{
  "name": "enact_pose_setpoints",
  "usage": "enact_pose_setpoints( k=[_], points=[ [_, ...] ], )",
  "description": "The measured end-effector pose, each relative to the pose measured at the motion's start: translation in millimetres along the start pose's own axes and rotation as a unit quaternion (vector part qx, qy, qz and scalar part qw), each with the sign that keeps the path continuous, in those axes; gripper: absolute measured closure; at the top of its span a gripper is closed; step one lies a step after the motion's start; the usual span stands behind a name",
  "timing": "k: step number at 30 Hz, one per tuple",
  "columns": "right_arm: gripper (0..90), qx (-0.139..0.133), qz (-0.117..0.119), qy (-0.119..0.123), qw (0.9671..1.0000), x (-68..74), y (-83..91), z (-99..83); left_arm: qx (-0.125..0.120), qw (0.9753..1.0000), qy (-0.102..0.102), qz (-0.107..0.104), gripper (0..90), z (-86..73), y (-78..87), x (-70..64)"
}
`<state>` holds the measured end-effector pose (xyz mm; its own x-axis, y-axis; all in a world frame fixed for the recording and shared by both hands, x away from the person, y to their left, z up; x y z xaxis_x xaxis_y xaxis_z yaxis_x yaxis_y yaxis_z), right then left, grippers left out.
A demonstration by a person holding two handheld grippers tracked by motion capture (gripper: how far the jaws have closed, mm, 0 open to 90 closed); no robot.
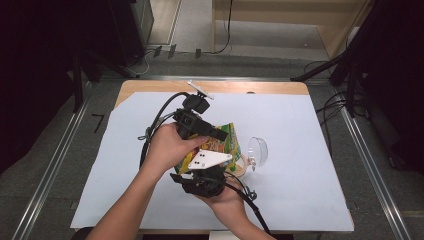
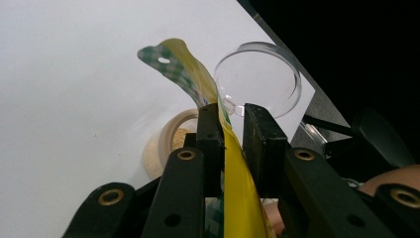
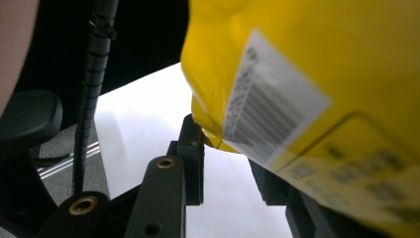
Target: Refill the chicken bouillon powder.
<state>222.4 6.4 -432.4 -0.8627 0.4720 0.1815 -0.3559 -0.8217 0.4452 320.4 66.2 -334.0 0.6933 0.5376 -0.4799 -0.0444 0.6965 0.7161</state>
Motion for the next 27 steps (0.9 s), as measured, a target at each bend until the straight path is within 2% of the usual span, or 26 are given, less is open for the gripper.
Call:
enact_pose_setpoints(
  k=[9,11,16,21,27],
  points=[
    [69.6,0.001,-0.003,0.009,1.0,-1.7,-1.0,-0.9,-0.004,0.9999,-0.008,0.011,84.0,-1.2,1.4,-2.0],
    [69.2,0.0,0.001,0.002,1.0,-1.7,-0.9,-0.6,-0.006,0.9998,-0.011,0.014,83.9,-0.8,2.0,-0.8],
    [69.1,0.0,0.003,0.002,1.0,-1.3,2.2,5.0,-0.003,0.9999,-0.003,0.01,83.2,5.3,3.5,3.4],
    [66.4,0.002,0.006,-0.024,0.9997,-6.4,1.2,10.4,0.006,0.9998,0.003,0.016,82.8,13.2,0.6,6.7],
    [68.4,-0.001,0.003,-0.037,0.9993,-10.7,0.7,15.6,0.021,0.9997,0.015,0.003,82.4,22.3,-0.6,13.4]
  ],
)
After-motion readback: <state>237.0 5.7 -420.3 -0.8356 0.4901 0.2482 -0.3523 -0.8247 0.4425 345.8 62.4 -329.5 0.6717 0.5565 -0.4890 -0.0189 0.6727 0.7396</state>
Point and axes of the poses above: each handheld gripper's, and its own axes: y roughly backward along the jaws, z roughly out of its top, x roughly to its left, the point moved 2 cm from there along -y, roughly forward along the jaws, and after that the axes turned 2 degrees about -z, right-handed, at the moved point
